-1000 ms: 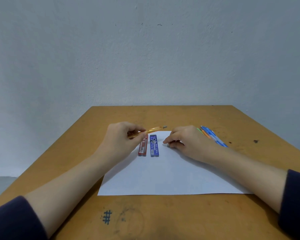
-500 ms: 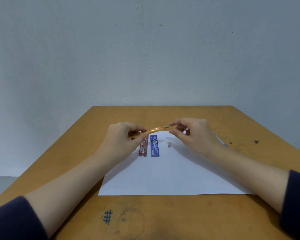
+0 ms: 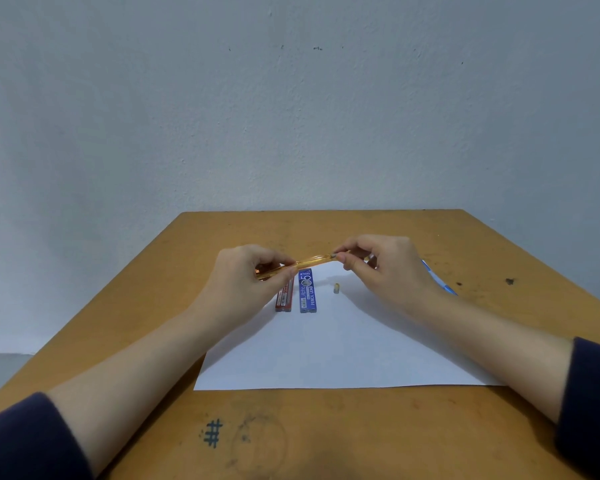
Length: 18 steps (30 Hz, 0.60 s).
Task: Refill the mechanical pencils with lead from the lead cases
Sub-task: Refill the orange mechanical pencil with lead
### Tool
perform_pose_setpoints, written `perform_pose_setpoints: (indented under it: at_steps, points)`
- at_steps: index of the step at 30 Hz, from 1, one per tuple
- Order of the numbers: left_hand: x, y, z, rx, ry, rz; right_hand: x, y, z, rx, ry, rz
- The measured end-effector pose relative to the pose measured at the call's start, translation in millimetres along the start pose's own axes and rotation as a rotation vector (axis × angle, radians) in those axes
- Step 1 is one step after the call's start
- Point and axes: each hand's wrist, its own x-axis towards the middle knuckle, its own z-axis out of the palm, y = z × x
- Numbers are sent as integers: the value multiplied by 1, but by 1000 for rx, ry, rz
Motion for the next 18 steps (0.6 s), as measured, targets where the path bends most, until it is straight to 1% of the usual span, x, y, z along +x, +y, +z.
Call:
perform_pose_setpoints:
  at_steps: [5,9,14,18]
  points:
    - [0,0,0,-2,1,1,0,0,-2,24,-9,31]
    - [0,0,0,12,-4,1,3,1,-6,39,-38,97]
    - [0,-1,-1,23,8,-3,5,3,-11,-48,-154,168]
    - [0,0,-1,35,6,-6,4,3,-12,-163,-324,184]
